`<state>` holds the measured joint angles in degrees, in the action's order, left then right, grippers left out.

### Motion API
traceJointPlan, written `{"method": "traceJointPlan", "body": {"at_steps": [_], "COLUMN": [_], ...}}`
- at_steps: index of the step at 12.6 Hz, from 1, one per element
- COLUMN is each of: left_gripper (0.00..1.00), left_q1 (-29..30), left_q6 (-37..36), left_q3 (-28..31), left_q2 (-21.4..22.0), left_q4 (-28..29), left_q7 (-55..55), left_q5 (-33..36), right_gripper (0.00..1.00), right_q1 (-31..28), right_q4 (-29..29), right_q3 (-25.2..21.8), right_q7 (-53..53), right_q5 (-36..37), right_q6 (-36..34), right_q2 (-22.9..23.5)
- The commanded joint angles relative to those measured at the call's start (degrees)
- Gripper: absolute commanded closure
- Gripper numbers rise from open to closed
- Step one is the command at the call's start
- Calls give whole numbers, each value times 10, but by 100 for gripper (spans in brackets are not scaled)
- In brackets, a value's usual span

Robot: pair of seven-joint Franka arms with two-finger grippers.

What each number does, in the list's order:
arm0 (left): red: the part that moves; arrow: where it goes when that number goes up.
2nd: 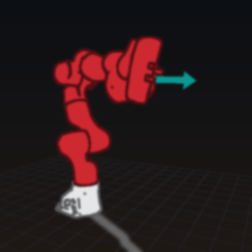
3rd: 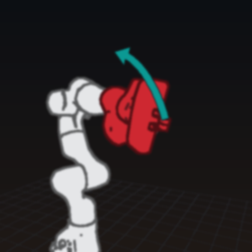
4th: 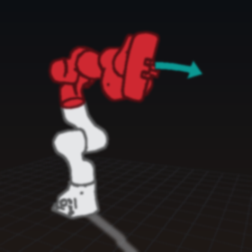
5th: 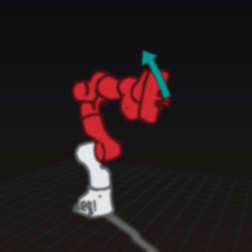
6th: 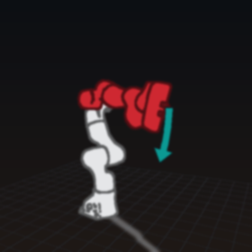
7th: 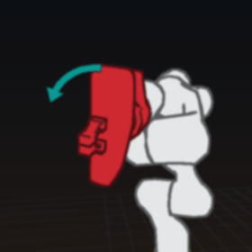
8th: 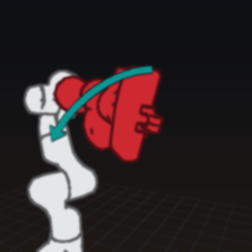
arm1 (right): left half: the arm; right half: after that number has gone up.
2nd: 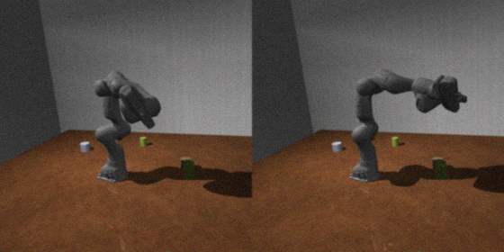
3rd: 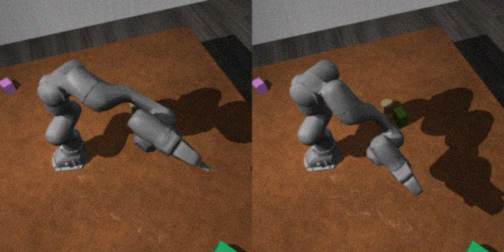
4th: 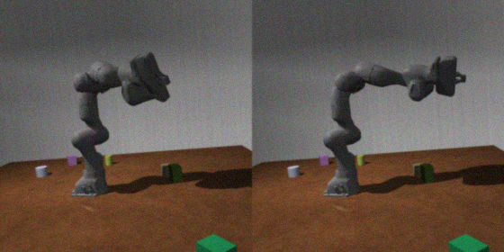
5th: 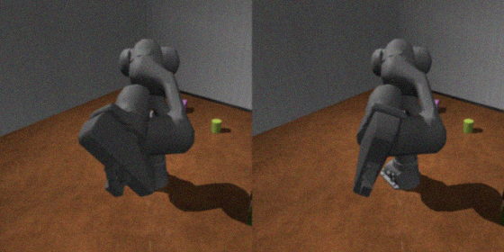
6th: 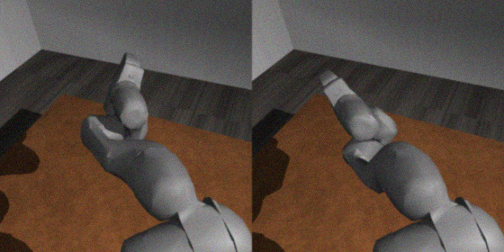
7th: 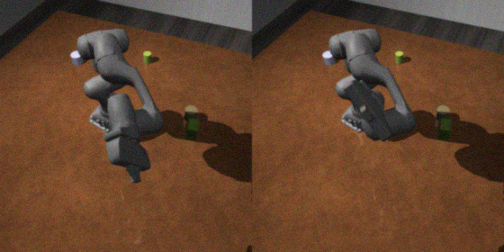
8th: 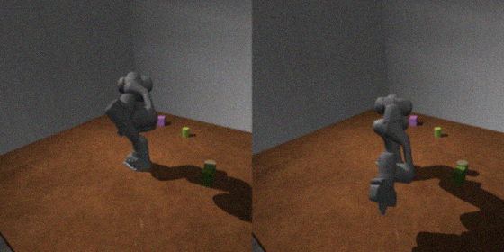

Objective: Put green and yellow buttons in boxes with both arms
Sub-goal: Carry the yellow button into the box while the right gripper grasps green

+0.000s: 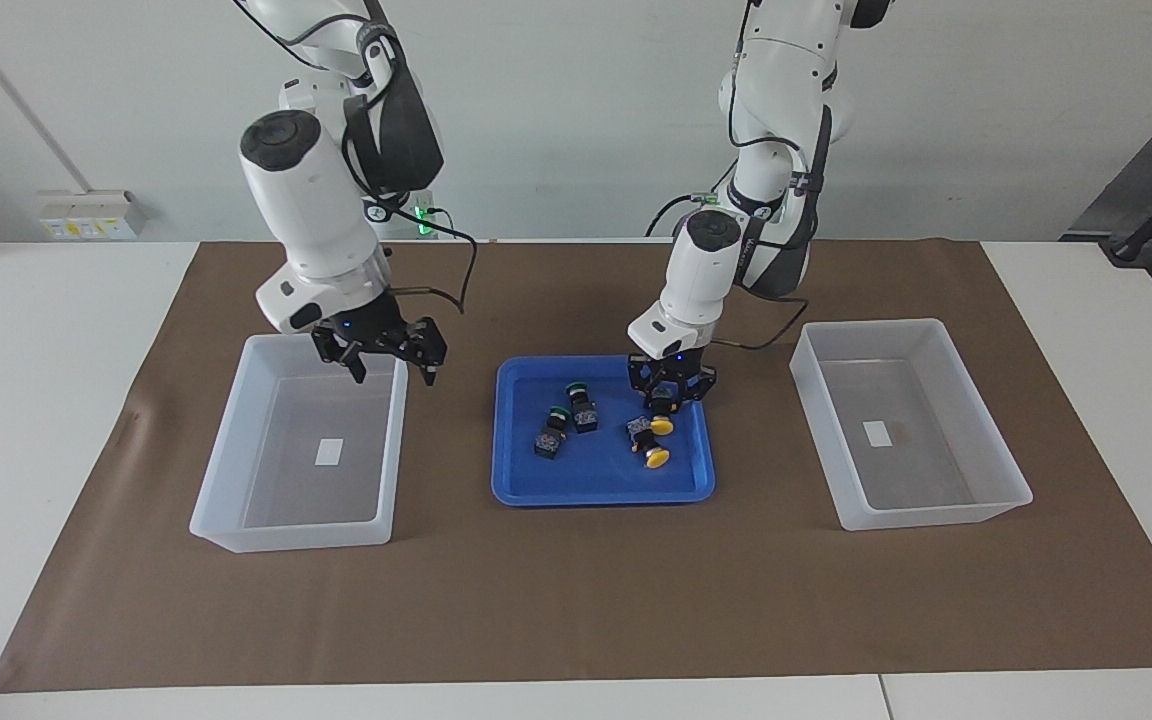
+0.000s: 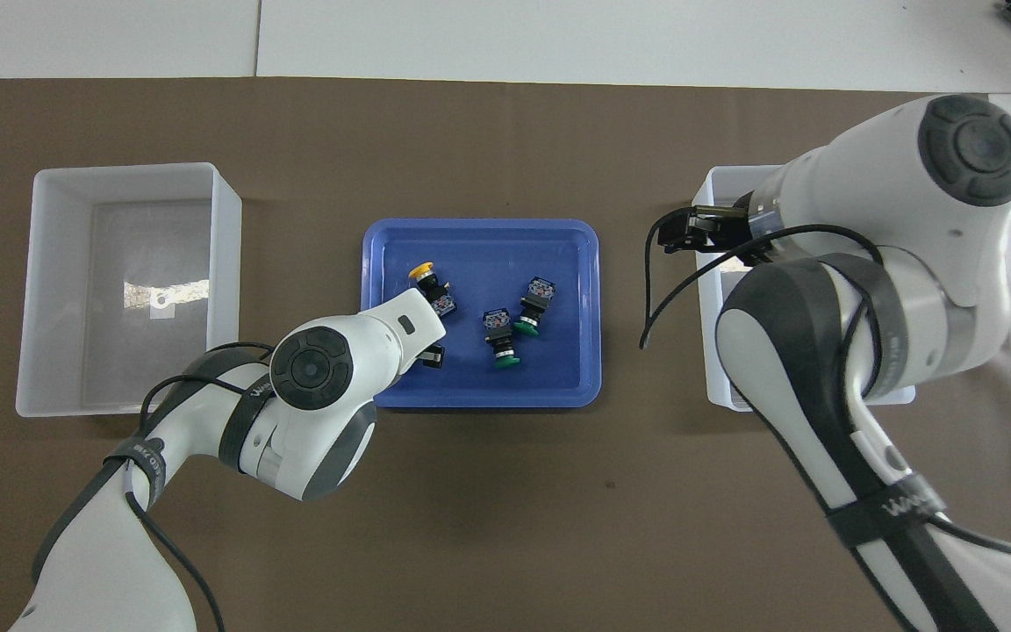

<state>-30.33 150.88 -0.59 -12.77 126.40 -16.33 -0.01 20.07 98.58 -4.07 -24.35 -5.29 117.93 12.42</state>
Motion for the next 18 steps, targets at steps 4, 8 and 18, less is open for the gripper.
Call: {"method": "traceJointPlan", "body": {"at_steps": [4,8,18], "left_gripper": [100,100,100], "left_q1": [61,156,316], "left_q6": [-116,-167,-110], "left_q3": [11,11,11], "left_q2": [91,124,105], "left_q4": [-40,-74,-47], "left_q7": [-2,34,240], "left_q5": [3,6,3], "right_gripper": [0,0,13], "right_q1": [83,123,132], "right_q4": [-9,-9,14], "right_q3": [0,-1,-1], "right_q7": [-142,-194,-187], "right_q5": [-9,1,24], "right_q6": [110,151,175], "right_q2": [84,139,160]}}
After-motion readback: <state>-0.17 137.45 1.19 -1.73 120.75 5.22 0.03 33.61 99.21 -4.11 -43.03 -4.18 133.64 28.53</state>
